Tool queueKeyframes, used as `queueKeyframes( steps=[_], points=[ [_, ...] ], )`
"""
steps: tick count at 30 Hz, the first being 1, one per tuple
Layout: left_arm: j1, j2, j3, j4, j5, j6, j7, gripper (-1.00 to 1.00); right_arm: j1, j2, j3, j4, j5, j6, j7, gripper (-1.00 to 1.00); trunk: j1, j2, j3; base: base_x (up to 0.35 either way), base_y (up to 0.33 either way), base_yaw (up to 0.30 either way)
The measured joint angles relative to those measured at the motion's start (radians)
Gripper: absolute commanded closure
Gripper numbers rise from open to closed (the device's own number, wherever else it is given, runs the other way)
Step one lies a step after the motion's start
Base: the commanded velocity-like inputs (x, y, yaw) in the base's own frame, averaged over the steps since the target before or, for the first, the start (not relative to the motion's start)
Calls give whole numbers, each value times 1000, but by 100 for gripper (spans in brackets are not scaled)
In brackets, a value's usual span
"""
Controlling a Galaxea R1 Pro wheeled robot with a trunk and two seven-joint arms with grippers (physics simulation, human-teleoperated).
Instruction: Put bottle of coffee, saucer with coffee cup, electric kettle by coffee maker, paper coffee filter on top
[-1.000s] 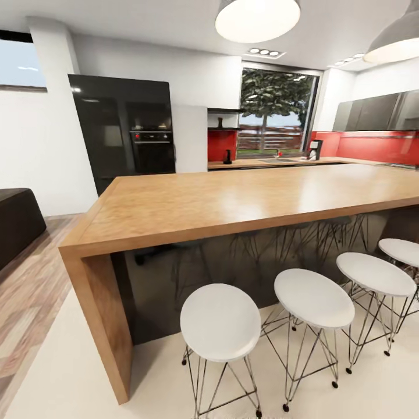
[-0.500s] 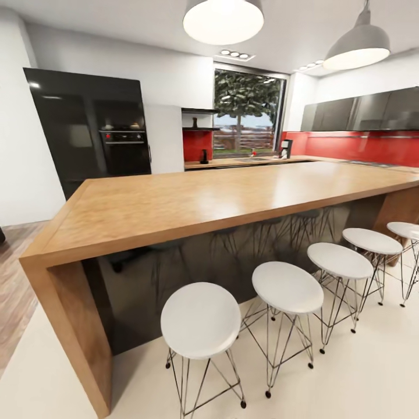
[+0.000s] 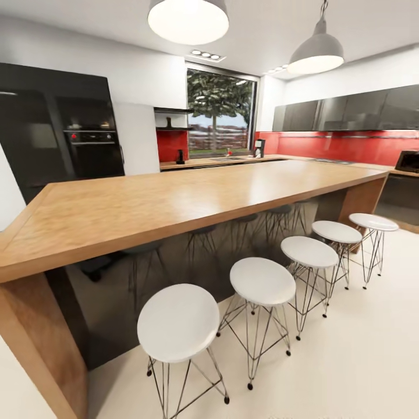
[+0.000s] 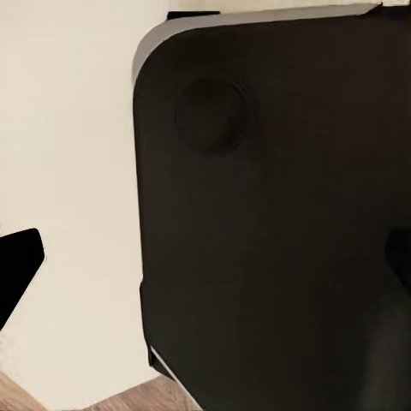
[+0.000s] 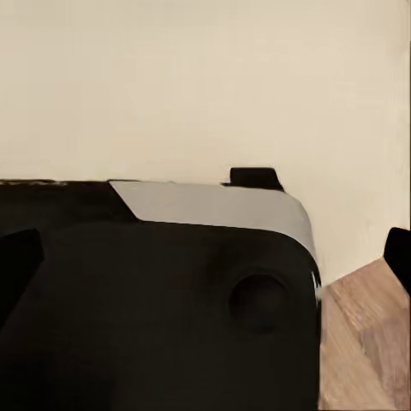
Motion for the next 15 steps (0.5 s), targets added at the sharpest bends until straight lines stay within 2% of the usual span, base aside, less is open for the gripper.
queueKeyframes(
  steps=[5,8,15],
  points=[
    [-9,0,0,-55,0,6,2,-100,0,-3,0,-193,-1,6,5,-100,-11,21,9,0,0,-286],
    [-39,4,2,-137,0,12,3,-100,0,-3,1,-350,-3,5,9,-100,-23,42,17,0,0,-285],
    [-145,6,12,-173,5,9,-4,-100,0,0,4,-485,-5,2,11,-100,-50,91,34,0,0,-283]
  ],
)
